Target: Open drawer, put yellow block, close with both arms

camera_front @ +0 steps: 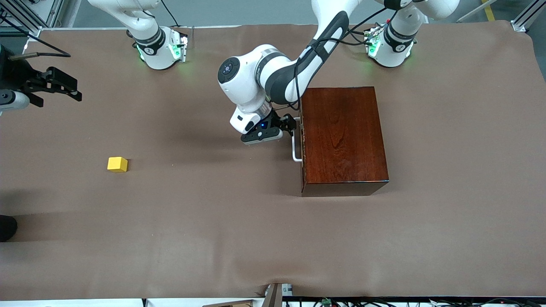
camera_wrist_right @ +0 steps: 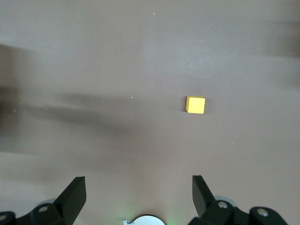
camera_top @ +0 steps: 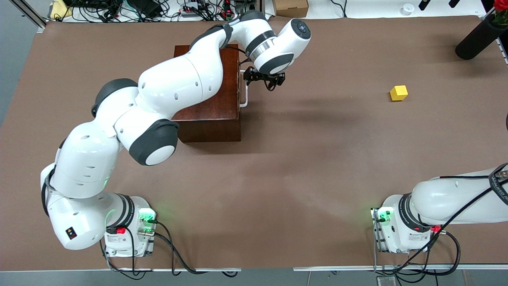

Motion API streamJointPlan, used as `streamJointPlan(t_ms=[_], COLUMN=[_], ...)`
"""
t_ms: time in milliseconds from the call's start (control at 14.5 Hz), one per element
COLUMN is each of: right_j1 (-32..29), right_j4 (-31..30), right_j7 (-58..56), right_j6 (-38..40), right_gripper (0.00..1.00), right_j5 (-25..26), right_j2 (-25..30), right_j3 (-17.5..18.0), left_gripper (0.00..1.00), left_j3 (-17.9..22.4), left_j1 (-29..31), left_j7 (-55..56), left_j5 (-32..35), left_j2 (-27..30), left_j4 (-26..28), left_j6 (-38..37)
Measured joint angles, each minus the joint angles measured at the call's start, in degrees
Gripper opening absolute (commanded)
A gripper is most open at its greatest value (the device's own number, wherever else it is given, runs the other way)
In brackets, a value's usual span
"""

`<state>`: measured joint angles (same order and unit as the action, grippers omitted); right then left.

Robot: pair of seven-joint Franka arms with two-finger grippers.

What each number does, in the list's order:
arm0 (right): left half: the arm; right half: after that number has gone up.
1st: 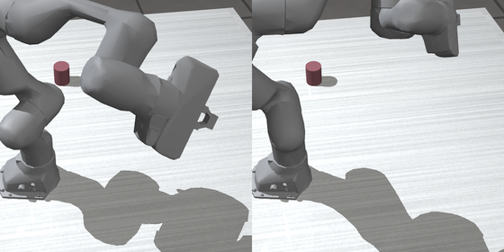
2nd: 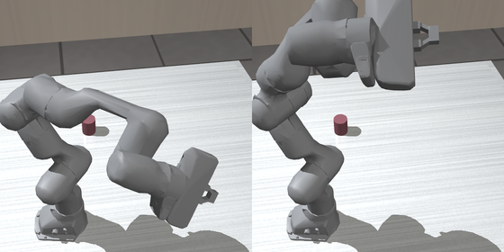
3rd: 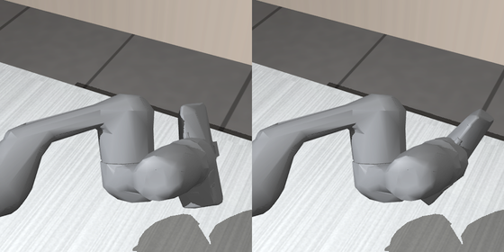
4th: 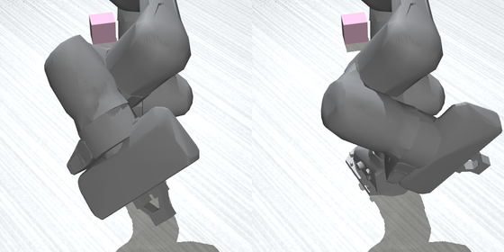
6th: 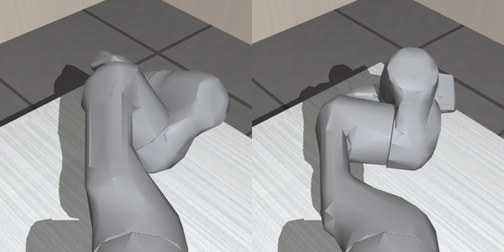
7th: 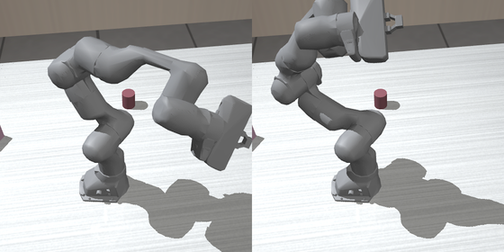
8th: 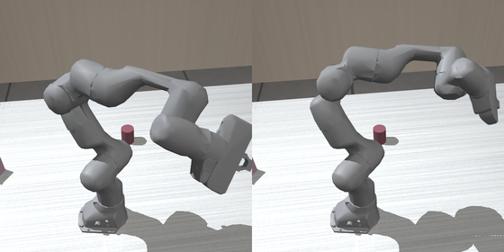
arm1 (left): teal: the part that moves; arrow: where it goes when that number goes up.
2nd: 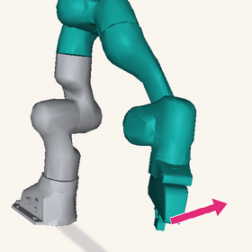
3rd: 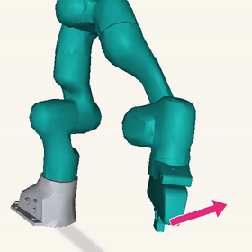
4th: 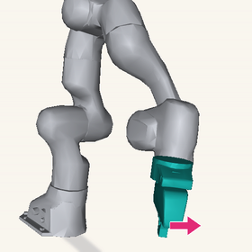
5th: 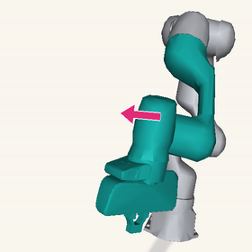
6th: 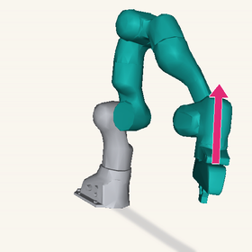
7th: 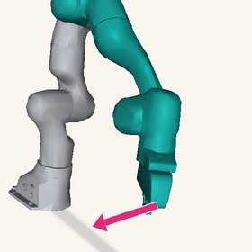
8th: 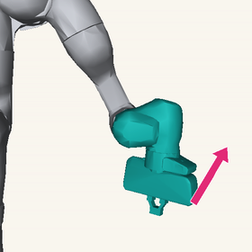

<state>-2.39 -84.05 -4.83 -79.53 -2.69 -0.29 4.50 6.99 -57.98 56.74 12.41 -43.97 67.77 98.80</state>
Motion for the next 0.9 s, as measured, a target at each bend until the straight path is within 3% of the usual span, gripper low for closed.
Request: streamJointPlan(t_ms=[897], right_j1=[0.0], right_j4=[-0.14], right_j7=[0.0], right_j6=[0.0], right_gripper=[1.0], right_j5=[0.0], right_j2=[0.0], right_j3=[0.0], left_gripper=[1.0], left_j3=[-0.01], left_j1=[-0.06], left_j7=[-5.12], left_j5=[1.64], left_j2=[-1.59], left_j4=[0.51], left_j6=[-0.54])
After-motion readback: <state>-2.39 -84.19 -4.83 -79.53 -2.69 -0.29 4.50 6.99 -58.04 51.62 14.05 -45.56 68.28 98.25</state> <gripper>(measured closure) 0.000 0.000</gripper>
